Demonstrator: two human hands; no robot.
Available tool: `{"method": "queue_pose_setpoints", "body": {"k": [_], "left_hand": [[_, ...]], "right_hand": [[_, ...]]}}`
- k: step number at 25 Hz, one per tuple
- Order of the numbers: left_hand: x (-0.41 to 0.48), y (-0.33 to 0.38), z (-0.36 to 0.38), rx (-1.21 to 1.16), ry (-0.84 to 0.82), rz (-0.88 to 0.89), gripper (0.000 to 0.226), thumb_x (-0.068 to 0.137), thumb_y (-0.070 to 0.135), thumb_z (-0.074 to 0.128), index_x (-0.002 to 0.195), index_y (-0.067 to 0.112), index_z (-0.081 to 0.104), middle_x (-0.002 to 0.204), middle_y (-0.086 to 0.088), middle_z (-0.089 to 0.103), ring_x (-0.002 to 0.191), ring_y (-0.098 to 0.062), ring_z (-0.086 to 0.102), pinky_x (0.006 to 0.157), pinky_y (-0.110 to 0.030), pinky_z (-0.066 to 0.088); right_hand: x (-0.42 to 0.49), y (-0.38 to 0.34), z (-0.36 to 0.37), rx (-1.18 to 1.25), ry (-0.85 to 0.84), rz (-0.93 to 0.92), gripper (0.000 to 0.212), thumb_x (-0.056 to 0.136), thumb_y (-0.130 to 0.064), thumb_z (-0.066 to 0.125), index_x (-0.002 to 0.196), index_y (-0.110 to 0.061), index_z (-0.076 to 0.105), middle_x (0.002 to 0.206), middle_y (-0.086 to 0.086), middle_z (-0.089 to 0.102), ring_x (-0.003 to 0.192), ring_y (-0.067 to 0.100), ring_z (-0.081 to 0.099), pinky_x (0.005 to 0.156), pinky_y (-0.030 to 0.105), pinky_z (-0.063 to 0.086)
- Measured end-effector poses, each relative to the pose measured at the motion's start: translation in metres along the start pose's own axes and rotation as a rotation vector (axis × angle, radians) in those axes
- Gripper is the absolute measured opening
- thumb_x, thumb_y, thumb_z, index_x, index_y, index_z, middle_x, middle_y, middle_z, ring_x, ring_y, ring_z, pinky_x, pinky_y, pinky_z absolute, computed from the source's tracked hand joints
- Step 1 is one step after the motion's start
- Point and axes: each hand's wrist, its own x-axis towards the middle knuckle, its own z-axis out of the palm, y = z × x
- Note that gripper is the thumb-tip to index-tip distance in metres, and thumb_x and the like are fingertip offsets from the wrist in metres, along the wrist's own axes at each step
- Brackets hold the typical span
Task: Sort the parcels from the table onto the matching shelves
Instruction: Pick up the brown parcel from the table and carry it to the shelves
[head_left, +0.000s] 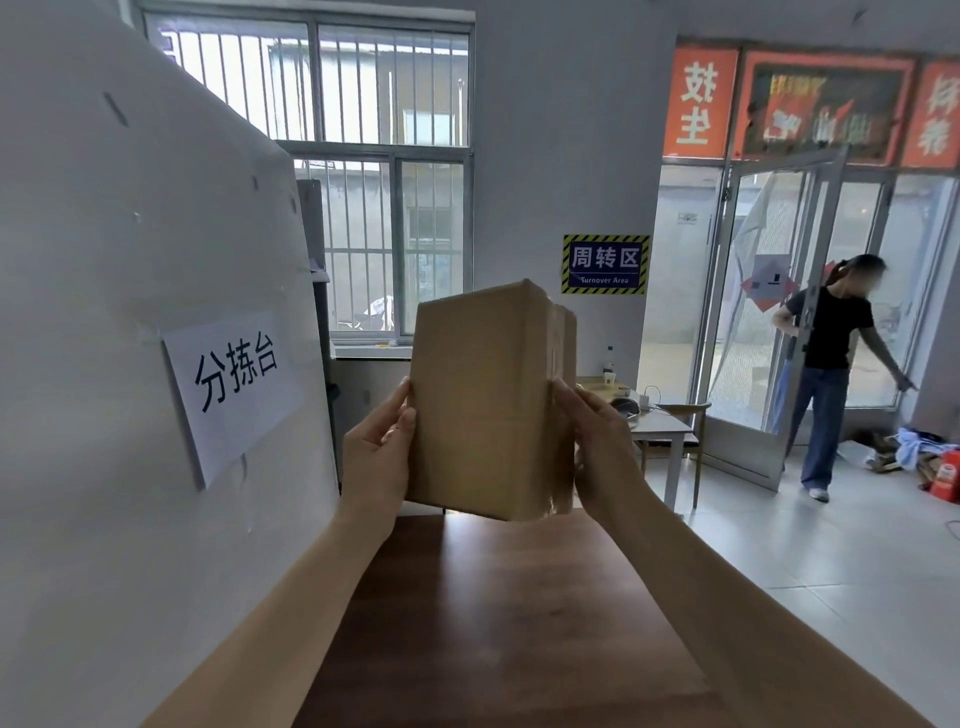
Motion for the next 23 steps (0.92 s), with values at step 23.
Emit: {"method": "queue_pose_setpoints", "body": {"k": [23], "left_hand": [[-0.019, 0.011, 0.015, -0.208, -0.405, -0.095, 0.095, 0.065, 0.067, 0.064, 0.141, 0.016, 0.039, 0.125, -0.01, 0.059, 0.104, -0.021, 0.061, 0.082, -0.037, 0.055]], "right_hand": [[-0.027, -0.014, 0.012, 0.253, -0.314, 0.161, 0.046, 0.061, -0.06, 0.056, 0.074, -0.023, 0.082, 0.077, 0.0, 0.078, 0.066, 0.014, 0.074, 0.061, 0.029, 0.061]]}}
